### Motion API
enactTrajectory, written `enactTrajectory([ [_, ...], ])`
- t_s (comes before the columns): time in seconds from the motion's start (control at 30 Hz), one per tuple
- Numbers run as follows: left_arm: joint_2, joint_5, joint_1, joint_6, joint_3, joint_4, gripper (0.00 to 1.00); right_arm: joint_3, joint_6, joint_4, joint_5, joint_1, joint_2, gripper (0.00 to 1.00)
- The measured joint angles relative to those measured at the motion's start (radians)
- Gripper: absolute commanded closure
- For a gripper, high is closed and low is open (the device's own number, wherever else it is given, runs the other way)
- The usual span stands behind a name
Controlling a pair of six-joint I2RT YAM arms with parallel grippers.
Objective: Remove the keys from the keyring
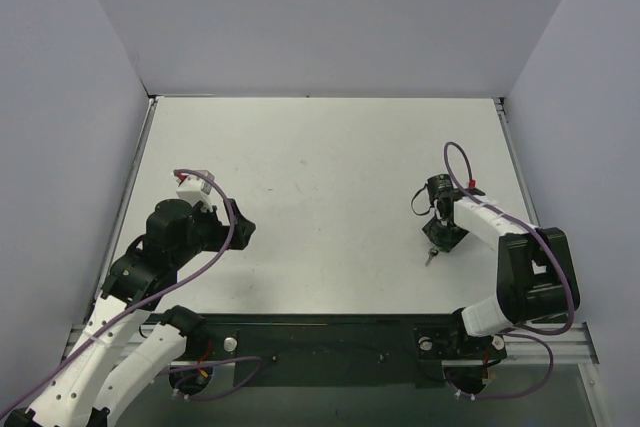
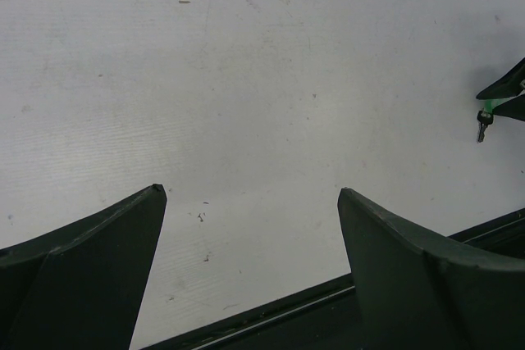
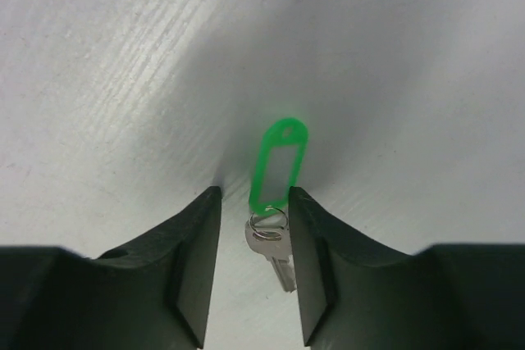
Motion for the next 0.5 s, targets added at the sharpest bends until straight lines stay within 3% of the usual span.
enactTrajectory([
  [0.27, -0.001, 0.0, 0.0, 0.0, 0.0, 0.0, 0.03, -0.013, 0.037, 0.049, 0.01, 0.053, -0.005, 0.79],
  [0.5, -0.001, 0.0, 0.0, 0.0, 0.0, 0.0, 0.03, -0.005, 0.101, 0.075, 0.034, 0.213, 0.013, 0.82],
])
